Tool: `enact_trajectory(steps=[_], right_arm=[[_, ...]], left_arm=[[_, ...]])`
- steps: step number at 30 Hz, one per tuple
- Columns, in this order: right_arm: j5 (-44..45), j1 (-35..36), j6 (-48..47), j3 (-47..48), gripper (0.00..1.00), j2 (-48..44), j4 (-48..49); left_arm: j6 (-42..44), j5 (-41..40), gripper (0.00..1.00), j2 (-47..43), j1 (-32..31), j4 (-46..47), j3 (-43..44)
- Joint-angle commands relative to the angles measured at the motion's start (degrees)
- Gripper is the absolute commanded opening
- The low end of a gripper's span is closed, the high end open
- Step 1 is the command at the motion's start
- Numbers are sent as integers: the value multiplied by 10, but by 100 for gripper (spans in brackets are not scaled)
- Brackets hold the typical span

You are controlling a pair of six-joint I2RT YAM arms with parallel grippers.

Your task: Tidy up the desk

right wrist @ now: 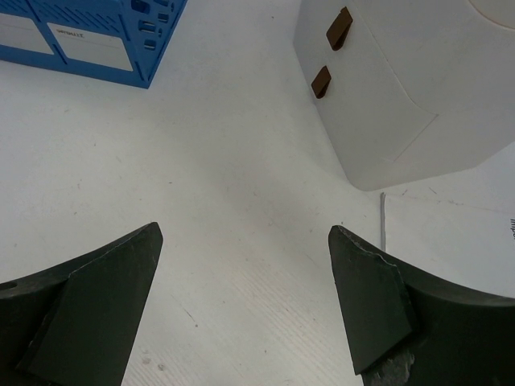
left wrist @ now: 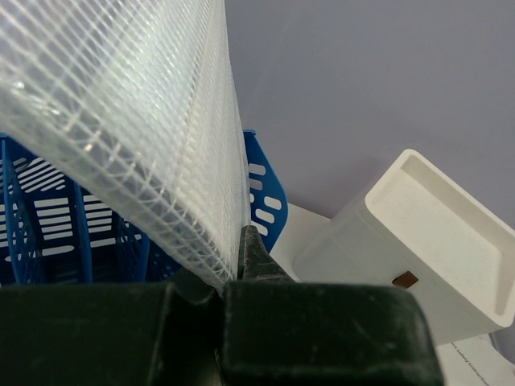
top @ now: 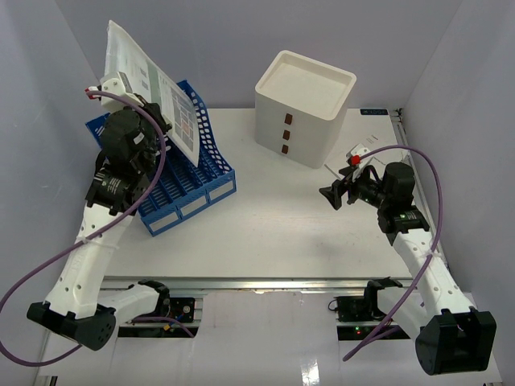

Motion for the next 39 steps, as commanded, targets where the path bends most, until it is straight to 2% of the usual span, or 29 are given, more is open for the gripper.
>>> enact_trajectory(steps=[1, 5, 9, 14, 20, 27, 33, 39], right_arm=[[0, -3, -6, -10, 90, -8, 39], [-1, -4, -6, -15, 90, -7, 45], [-1, -4, -5, -16, 90, -7, 45], [0, -7, -6, -23, 90, -18, 47], [-2, -11, -4, -23, 90, -18, 49], [1, -14, -3, -26, 90, -23, 50], [-5, -22, -1, -29, 90, -27, 49], [-7, -24, 0, -30, 90, -25, 51]], left_arm=[[25, -31, 0, -5, -1, 19, 2], [30, 11, 0, 11, -1, 23, 10], [-2, 48, 0, 55, -1, 21, 21], [-37, 57, 0, 105, -9, 22, 40], [-32, 62, 0, 148, -48, 35, 73], [4, -11, 0, 224, -115, 79, 63], [57, -80, 0, 234, -120, 185, 2], [124, -106, 0, 232, -120, 264, -34]])
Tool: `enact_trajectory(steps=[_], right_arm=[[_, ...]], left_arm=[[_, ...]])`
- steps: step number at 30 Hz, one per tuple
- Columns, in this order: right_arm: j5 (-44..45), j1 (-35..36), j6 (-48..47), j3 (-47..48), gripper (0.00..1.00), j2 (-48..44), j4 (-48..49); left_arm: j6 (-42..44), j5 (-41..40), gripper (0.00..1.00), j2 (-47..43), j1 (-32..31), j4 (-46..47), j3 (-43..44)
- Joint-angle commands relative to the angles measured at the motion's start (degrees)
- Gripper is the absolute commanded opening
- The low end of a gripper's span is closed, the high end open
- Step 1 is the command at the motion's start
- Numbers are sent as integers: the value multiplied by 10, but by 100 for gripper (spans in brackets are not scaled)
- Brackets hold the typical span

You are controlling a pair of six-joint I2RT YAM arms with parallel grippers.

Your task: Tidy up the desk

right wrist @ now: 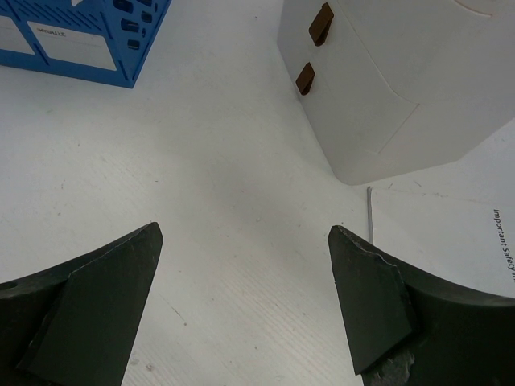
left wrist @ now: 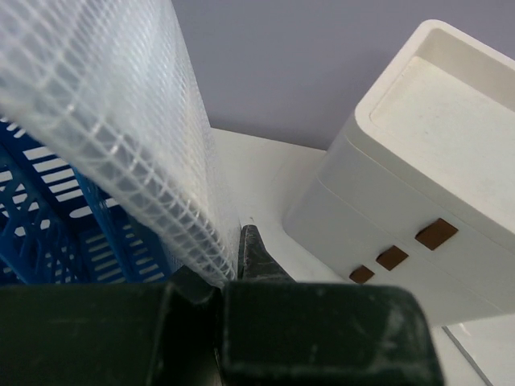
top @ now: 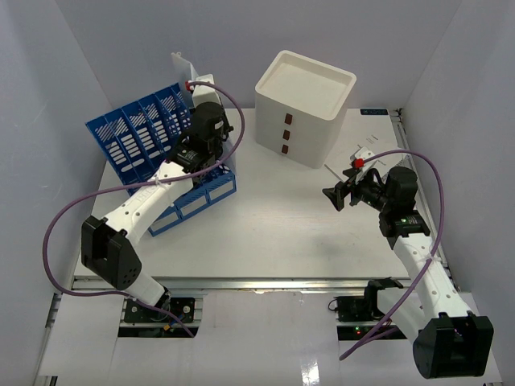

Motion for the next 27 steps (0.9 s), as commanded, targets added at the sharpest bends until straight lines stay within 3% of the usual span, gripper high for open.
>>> enact_trajectory(steps=[1, 9, 20, 23, 24, 27], right_arm=[[-8, -4, 1, -2, 90, -8, 25], [-18, -8, 2, -5, 90, -3, 27], [-20, -15, -2, -9, 90, 5, 28], [-18, -26, -2, -8, 90, 10, 25], [-11, -32, 0, -6, 90, 14, 24], [34, -47, 36, 8, 90, 34, 13]], left_arm=[[78, -42, 0, -18, 2, 102, -22], [177, -47, 0, -39, 2, 156, -64], [158, -27, 3, -50, 2, 161, -114], [98, 1, 41, -60, 3, 117, -125], [79, 8, 59, -65, 3, 101, -125], [44, 72, 83, -83, 2, 64, -125]])
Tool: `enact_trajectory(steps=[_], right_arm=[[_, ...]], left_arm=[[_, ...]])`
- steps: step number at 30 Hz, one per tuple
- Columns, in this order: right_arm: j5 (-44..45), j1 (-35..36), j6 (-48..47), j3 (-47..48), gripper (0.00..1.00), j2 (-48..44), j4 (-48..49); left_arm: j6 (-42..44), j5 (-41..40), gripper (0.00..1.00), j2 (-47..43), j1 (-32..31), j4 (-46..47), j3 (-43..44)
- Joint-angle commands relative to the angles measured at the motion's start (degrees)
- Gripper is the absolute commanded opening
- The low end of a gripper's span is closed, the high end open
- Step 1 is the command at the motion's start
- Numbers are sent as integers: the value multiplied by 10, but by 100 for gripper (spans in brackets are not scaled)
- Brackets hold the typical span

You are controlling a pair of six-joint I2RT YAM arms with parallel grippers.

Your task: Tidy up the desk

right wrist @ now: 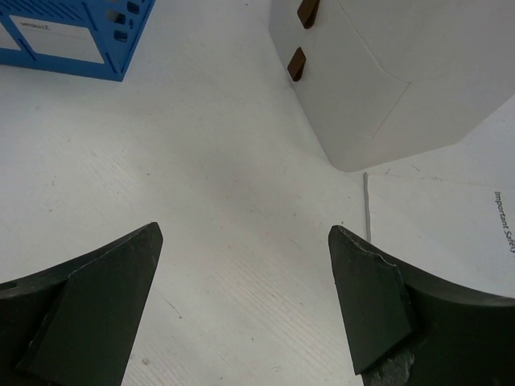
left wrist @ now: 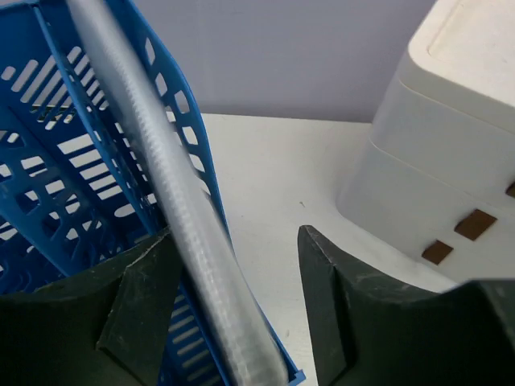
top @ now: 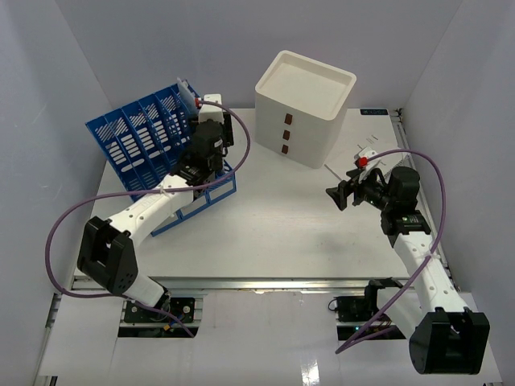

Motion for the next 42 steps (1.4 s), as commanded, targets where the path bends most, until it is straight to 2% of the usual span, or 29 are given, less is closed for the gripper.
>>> enact_trajectory(steps=[1, 3, 7, 8, 10, 12, 15, 18, 22, 28, 36, 38, 41, 42], right_arm=[[71, -23, 49, 19, 90, 28, 7], [138, -37, 87, 31, 90, 49, -3], [282, -40, 172, 42, 91, 99, -16], [307, -40, 196, 47, 92, 115, -16], [379, -42, 219, 56, 92, 136, -16], [422, -46, 246, 67, 92, 158, -16], [431, -71, 289, 86, 94, 203, -16], [434, -89, 336, 109, 99, 259, -16], [429, -102, 373, 143, 95, 314, -16], [403, -112, 405, 182, 82, 423, -1], [367, -126, 444, 169, 72, 477, 56], [352, -132, 452, 167, 66, 492, 59], [306, -149, 460, 156, 46, 512, 79], [298, -155, 462, 153, 34, 514, 82]], left_arm=[[-72, 102, 89, -71, 2, -52, -6], [-77, 160, 97, -98, 3, -57, -28], [-61, 312, 98, -166, 3, -49, -72], [-57, 372, 98, -193, 3, -50, -80], [-70, 430, 98, -227, 3, -47, -109], [-93, 491, 98, -270, 3, -39, -136], [-141, 548, 98, -308, 3, -30, -192], [-190, 566, 98, -342, 3, -13, -253], [-232, 563, 98, -385, 3, 6, -321], [-255, 549, 98, -425, 3, -20, -359], [-291, 557, 98, -434, 3, 1, -387], [-298, 560, 98, -434, 3, 12, -393], [-306, 566, 98, -433, 3, 22, -398], [-309, 568, 98, -432, 3, 27, -399]])
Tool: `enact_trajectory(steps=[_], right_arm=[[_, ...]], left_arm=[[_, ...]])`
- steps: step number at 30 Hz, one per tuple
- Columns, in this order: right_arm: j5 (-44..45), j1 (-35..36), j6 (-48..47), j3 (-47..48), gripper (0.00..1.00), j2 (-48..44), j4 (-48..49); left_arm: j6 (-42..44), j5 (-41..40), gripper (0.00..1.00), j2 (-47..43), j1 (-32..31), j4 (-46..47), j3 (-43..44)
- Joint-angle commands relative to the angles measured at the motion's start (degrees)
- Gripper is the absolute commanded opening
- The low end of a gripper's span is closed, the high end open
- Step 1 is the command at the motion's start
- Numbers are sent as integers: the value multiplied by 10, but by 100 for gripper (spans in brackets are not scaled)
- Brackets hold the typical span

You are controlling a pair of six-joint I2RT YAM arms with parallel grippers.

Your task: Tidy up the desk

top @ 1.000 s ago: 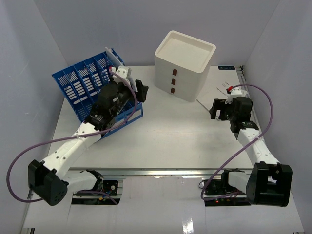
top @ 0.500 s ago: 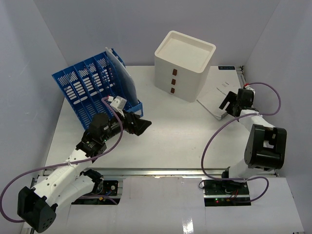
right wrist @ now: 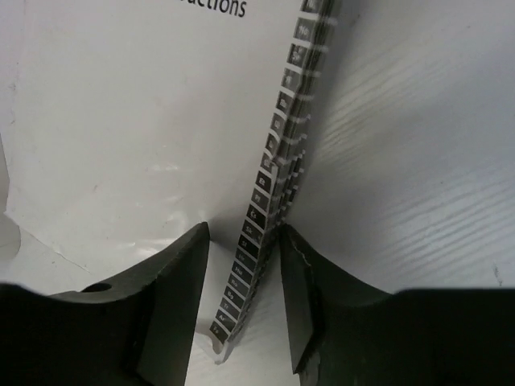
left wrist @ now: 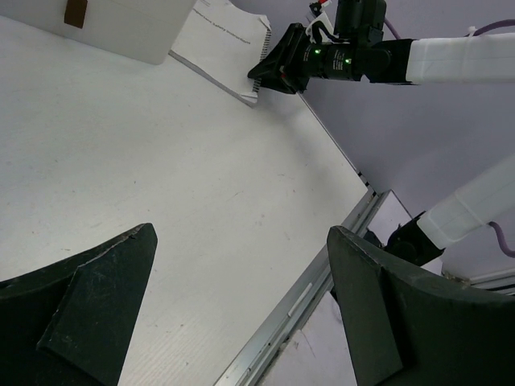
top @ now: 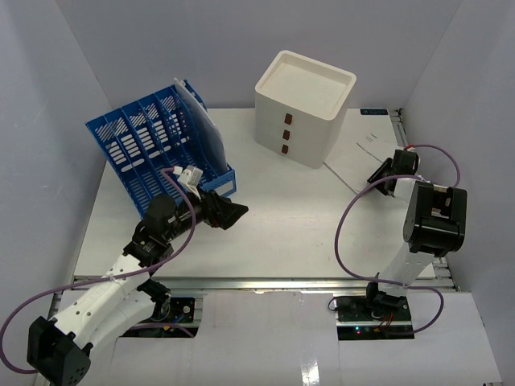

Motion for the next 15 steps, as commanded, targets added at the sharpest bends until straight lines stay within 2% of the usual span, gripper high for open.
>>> enact_trajectory(steps=[1, 7, 11, 15], right_arm=[[-62, -26, 26, -13, 28, 33, 35], [-119, -70, 29, -54, 9, 17, 58], [-184, -97, 17, -97, 8, -53, 71], [-241, -122, -12, -137, 8, -144, 54]], left_arm=[[-25, 18, 98, -3, 0, 37, -10], [-58, 31, 98, 21, 0, 83, -33], [-93, 55, 98, 83, 0, 123, -32], [-120, 76, 98, 148, 0, 209, -32]])
